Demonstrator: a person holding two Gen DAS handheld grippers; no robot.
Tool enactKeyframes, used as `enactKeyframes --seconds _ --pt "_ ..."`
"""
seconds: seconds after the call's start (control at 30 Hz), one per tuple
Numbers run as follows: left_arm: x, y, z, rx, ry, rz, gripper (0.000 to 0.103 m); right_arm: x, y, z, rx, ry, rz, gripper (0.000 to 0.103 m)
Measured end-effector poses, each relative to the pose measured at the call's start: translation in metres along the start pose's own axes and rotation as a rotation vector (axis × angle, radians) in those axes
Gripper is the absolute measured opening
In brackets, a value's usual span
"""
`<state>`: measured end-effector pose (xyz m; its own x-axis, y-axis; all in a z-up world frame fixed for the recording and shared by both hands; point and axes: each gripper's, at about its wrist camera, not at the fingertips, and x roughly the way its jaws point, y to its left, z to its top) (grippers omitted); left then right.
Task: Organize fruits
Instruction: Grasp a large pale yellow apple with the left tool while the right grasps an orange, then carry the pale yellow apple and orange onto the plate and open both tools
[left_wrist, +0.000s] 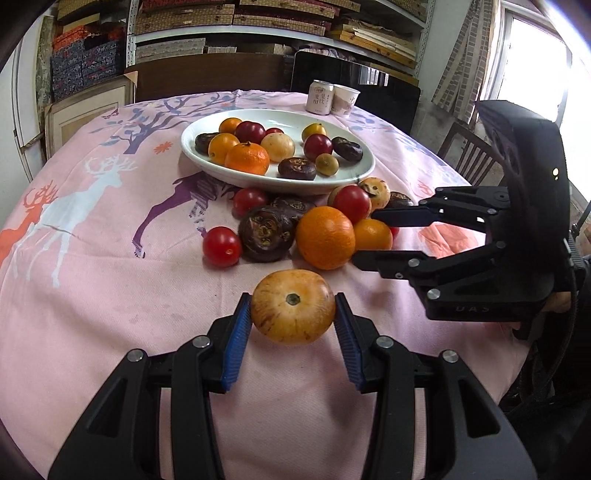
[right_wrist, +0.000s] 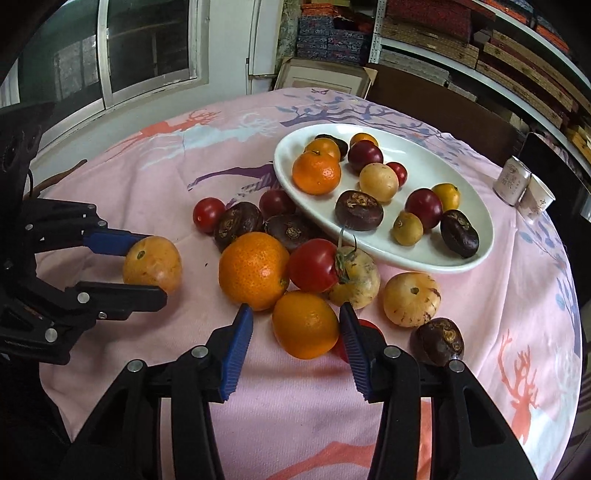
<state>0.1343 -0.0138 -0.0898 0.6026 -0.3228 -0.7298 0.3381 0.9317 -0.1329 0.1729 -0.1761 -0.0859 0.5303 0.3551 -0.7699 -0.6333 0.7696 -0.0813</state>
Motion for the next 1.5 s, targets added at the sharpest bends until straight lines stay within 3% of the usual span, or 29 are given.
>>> enactKeyframes --seconds 0.1,0.13,0.3,0.53,0.8,1.13,1.33,1.5 --pt "-0.001 0.0 0.0 0.002 -0.001 0.0 0.044 0.006 0.01 -0.002 -0.058 0.021 0.034 0.046" --pt "-0.002 0.0 0.0 0.001 -0.004 0.002 0.044 0.006 0.012 -0.002 -0.065 0.023 0.016 0.037" --pt "-0.002 0.004 0.0 -0.013 0.003 -0.001 0.044 -0.006 0.012 -0.008 -0.016 -0.008 0.031 0.037" --pt "-0.003 0.0 0.001 -0.004 -0.003 -0.003 0.044 -0.04 0.003 -0.021 0.112 -0.095 0.073 0.037" --pt "-0.013 -0.006 0.016 0.013 -0.035 -0.017 0.044 -0.076 -0.045 -0.033 0.329 -0.2 0.067 0.037" --pt "-0.022 -0.006 0.083 0.05 -0.116 0.015 0.044 -0.104 -0.091 -0.023 0.467 -0.317 0.03 0.037" --pt "0.005 -0.005 0.14 0.065 -0.129 0.021 0.044 -0.096 -0.112 0.007 0.476 -0.351 -0.002 0.037" --pt "0.048 0.003 0.182 0.028 -0.098 0.003 0.044 -0.065 -0.136 0.032 0.505 -0.324 -0.032 0.037"
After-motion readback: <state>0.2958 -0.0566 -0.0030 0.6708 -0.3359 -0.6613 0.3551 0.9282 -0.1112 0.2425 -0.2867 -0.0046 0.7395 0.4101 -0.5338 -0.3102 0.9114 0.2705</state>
